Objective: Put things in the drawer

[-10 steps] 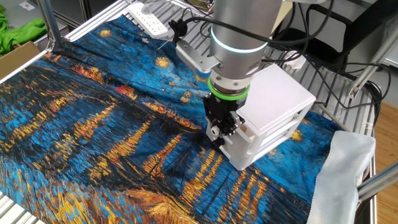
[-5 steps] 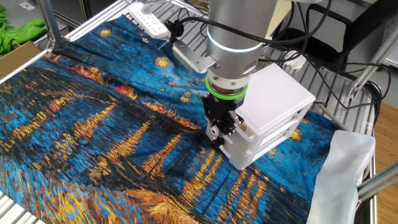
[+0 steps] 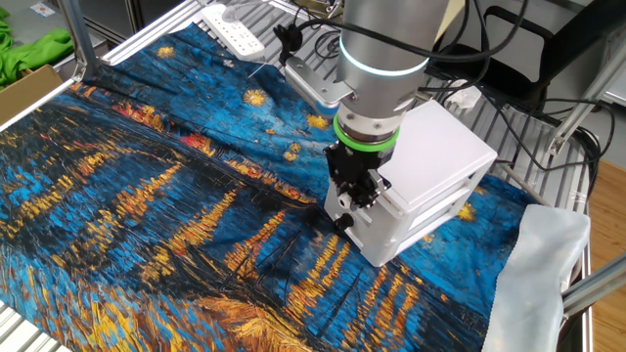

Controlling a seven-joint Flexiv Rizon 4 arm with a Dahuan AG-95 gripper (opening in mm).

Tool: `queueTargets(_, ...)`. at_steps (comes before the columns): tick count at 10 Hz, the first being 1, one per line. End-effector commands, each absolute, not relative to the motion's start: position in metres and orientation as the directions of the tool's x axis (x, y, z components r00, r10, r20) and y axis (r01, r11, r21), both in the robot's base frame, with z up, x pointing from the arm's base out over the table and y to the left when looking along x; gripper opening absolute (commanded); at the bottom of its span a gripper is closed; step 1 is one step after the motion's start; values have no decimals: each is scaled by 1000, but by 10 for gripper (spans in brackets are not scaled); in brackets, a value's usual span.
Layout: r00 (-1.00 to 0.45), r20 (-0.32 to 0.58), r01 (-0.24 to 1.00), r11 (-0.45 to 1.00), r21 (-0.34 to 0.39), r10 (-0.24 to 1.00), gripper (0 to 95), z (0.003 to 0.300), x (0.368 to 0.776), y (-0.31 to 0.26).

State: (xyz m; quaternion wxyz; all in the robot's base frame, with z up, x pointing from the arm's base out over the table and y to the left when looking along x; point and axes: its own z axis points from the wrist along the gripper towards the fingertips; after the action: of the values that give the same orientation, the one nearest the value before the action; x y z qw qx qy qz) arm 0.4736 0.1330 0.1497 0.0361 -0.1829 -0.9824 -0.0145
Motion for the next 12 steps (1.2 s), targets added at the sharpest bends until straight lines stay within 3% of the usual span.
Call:
queueTargets(1,-930,73,361,932,16,359,0,151,474,133)
queueTargets(12,-928,36,374,926,62,372,0,149,446,135)
